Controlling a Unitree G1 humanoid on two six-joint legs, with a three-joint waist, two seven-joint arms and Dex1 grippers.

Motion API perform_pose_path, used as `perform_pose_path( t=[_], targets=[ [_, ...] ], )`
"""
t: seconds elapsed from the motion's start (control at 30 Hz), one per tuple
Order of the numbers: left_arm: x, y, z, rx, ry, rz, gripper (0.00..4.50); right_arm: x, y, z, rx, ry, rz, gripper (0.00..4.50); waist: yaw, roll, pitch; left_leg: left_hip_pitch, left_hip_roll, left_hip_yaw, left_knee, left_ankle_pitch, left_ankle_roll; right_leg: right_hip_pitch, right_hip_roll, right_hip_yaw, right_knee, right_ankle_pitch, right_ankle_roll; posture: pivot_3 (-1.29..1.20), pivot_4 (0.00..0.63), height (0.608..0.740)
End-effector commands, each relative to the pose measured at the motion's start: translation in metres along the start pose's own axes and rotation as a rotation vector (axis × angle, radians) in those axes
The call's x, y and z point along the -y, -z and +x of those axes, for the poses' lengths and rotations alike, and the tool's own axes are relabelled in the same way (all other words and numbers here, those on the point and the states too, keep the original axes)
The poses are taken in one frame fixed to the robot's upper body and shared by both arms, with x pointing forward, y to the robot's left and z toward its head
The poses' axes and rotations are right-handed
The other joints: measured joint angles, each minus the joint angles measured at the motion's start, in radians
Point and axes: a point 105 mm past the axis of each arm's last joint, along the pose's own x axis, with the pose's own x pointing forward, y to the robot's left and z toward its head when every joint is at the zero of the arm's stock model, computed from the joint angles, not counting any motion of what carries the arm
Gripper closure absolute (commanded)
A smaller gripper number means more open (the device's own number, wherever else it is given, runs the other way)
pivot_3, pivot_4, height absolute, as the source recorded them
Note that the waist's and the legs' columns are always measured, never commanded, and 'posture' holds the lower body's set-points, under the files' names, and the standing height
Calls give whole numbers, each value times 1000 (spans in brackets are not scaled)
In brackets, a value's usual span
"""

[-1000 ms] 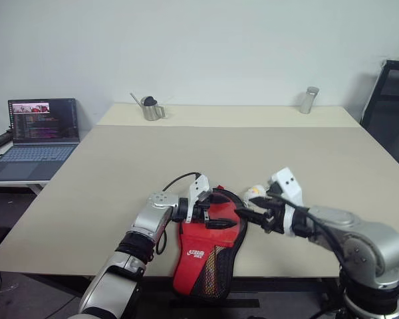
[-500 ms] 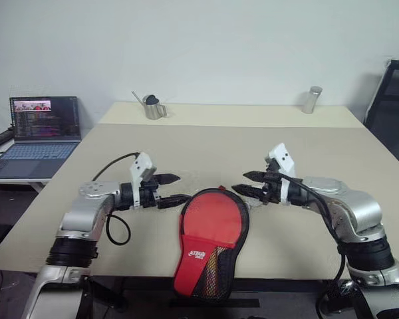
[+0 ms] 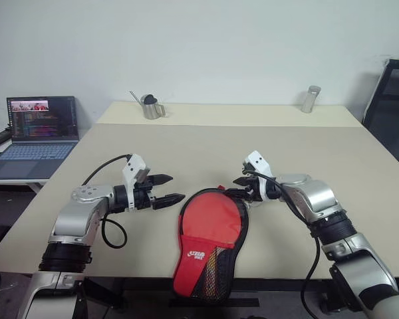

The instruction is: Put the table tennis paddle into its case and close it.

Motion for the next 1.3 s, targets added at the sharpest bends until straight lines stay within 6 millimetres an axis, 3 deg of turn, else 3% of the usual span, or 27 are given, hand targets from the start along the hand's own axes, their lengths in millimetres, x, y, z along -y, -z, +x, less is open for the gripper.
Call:
perform_pose_path(
  t=[0.03,0.23,0.27,0.4,0.6,0.63,0.8,1.03,1.13,1.3],
  targets=[
    [4,-15,-1,36,11,45,0,4,-3,0,-16,-28,-17,1132,0,0,0,0,0,0,0,0,0,0,0,0,0,0,0,0,150,740],
    [6,-17,0,34,16,53,0,14,7,8,-61,-21,14,1132,0,0,0,0,0,0,0,0,0,0,0,0,1,0,0,0,150,740],
    [6,-17,1,34,17,55,0,14,8,10,-64,-24,13,1298,0,0,0,0,0,0,0,0,0,0,0,0,1,0,0,0,150,740],
    [7,-19,3,35,25,61,0,10,10,15,-78,-42,-28,2326,0,0,0,0,0,0,0,0,0,0,0,0,1,0,0,0,150,740],
    [8,-19,4,33,32,66,0,3,9,18,-98,-75,-99,4386,-1,0,0,1,0,0,0,0,0,0,0,0,1,0,0,0,150,740],
    [8,-19,4,33,33,66,0,3,10,19,-109,-74,-117,4452,-2,0,0,1,0,0,0,0,0,0,0,0,1,0,0,0,150,740],
    [9,-18,5,31,37,69,0,4,10,20,-128,-69,-163,4452,-2,0,0,1,0,0,0,0,0,0,0,0,2,0,0,0,150,740],
    [9,-15,5,27,35,68,0,-1,-4,18,-84,-95,-205,4452,-4,0,0,1,0,0,0,0,0,0,0,0,3,0,0,0,150,740],
    [9,-14,5,24,34,68,0,0,-10,16,-67,-97,-171,3849,-4,0,0,1,0,0,0,0,0,0,0,0,3,0,0,0,150,740],
    [8,-13,5,23,33,70,0,-1,-14,16,-59,-99,-183,2164,-3,0,0,1,0,0,0,0,0,0,0,1,3,0,0,0,150,740]
  ],
)
